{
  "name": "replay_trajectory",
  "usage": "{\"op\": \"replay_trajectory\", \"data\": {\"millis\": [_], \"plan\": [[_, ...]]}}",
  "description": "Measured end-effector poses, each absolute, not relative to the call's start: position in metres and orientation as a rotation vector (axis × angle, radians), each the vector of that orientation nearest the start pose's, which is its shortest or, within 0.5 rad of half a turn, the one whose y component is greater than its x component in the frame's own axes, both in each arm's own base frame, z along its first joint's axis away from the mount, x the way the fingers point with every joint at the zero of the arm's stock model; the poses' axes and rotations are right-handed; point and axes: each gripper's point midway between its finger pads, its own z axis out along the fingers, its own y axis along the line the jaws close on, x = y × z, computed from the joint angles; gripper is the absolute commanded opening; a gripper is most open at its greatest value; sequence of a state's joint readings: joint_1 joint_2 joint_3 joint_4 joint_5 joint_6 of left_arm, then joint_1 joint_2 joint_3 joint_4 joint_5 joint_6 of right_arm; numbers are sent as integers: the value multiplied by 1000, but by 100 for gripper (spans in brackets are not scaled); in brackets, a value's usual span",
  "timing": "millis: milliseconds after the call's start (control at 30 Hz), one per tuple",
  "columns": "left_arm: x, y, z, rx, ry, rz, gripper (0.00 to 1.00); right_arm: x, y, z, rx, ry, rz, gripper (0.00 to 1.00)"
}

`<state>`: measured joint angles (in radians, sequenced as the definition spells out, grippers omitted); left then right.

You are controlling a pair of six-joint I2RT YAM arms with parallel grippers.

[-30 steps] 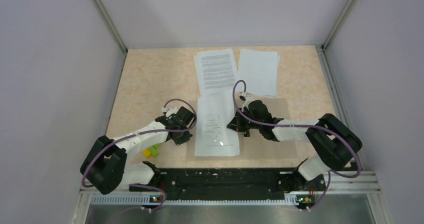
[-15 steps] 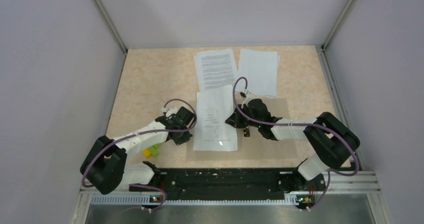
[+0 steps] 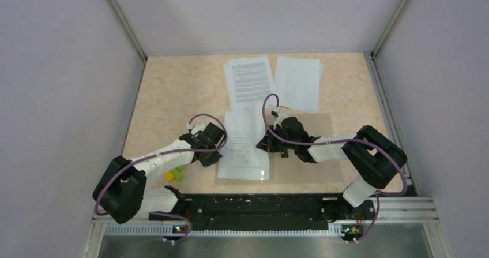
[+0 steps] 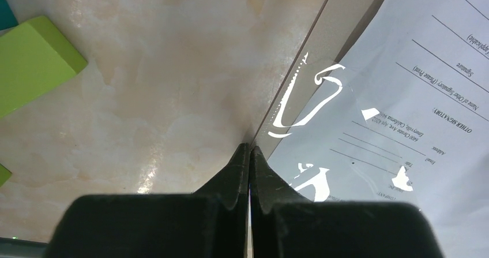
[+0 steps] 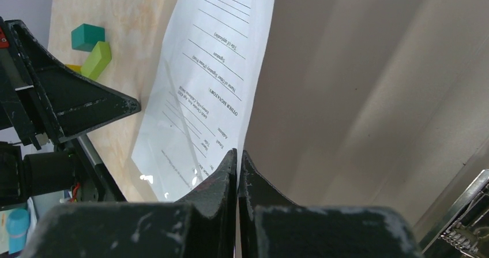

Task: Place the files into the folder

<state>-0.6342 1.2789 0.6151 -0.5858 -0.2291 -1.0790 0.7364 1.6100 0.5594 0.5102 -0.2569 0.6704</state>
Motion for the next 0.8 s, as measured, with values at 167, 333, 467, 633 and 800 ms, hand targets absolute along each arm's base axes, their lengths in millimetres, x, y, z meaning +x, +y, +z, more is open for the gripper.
{"op": "replay_trajectory", "data": {"millis": [167, 333, 467, 633, 800], "plan": [[192, -136, 16, -659, 2677, -130, 0, 240, 315, 44, -288, 2278, 1070, 0], [192, -136, 16, -659, 2681, -124, 0, 239, 314, 42, -352, 2268, 1049, 0], [192, -136, 16, -659, 2682, -122, 0, 240, 314, 42, -403, 2265, 1024, 0], [192, -136, 16, -658, 2685, -117, 0, 241, 313, 42, -449, 2255, 1006, 0], [192, -136, 16, -658, 2686, -116, 0, 240, 313, 42, -475, 2252, 1001, 0]]}}
